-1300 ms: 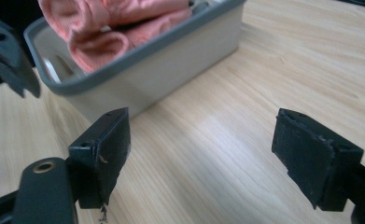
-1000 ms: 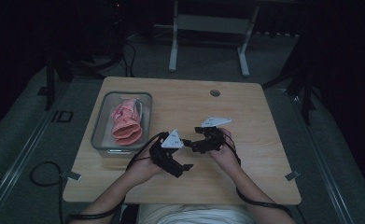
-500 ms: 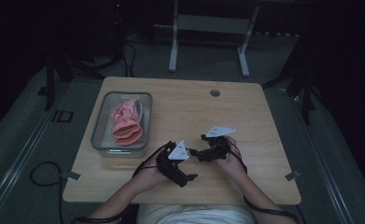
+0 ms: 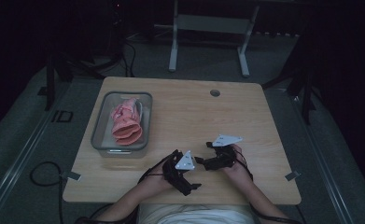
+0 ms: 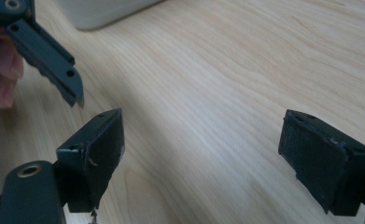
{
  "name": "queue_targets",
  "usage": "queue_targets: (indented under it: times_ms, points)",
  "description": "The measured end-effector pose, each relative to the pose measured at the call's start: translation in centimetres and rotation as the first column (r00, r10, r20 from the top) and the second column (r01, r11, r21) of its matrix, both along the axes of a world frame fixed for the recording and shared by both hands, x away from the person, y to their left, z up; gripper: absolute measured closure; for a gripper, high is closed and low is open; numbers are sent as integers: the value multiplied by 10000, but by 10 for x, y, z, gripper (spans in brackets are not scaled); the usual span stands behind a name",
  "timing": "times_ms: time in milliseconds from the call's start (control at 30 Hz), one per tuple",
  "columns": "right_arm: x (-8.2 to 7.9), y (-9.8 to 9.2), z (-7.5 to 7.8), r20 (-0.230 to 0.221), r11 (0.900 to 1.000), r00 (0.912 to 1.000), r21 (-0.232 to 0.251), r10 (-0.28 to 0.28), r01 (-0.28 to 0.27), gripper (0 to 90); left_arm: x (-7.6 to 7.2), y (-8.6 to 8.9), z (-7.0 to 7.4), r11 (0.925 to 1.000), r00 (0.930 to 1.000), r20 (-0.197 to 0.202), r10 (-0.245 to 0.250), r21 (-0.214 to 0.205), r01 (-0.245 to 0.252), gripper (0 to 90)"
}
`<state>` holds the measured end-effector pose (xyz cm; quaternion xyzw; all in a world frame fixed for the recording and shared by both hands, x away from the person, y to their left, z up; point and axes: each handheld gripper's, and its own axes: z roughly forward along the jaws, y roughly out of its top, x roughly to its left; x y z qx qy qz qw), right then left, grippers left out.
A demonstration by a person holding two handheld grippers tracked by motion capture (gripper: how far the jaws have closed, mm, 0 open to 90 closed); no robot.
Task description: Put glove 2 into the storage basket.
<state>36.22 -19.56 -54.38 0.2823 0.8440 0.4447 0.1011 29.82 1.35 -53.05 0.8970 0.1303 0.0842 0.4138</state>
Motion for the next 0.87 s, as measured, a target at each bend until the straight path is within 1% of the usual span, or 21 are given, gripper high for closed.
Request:
queue_targets:
  times_ms: [33,67,100,167,400,500,533,667,867]
  points:
    - [-1,-1,-2,36,10000,10000,-97,4,-3,145,0,0,0,10000,10000,0,0,0,0,16]
    - [-1,-1,-2,36,10000,10000,-97,4,-3,145,-1,-2,-4,10000,10000,-58,-34,-7,34,16]
    - [-4,-4,-5,84,9996,10000,-271,-11,14,145,-1,-2,-5,10000,10000,-14,-60,37,60,15]
    - [-5,-7,-6,88,9995,9999,-304,-65,68,144,-1,-2,-7,10000,10000,17,-73,40,73,15]
    - [-5,-14,-8,197,9991,9994,-302,-298,304,144,0,0,-13,9998,9998,-146,113,-168,-115,15]
    - [-6,-15,-10,267,9987,9990,-355,-365,375,144,0,1,-14,9998,9997,-159,161,-100,-163,15]
    - [-6,-16,-11,289,9985,9988,-365,-394,405,144,0,1,-14,9996,9996,-204,212,-168,-215,15]
    - [-5,-17,-11,314,9985,9986,-339,-418,429,144,2,3,-15,9993,9993,-220,306,-220,-310,15]
    - [-5,-17,-13,337,9984,9986,-389,-399,412,143,2,3,-15,9991,9992,-256,296,-281,-303,16]
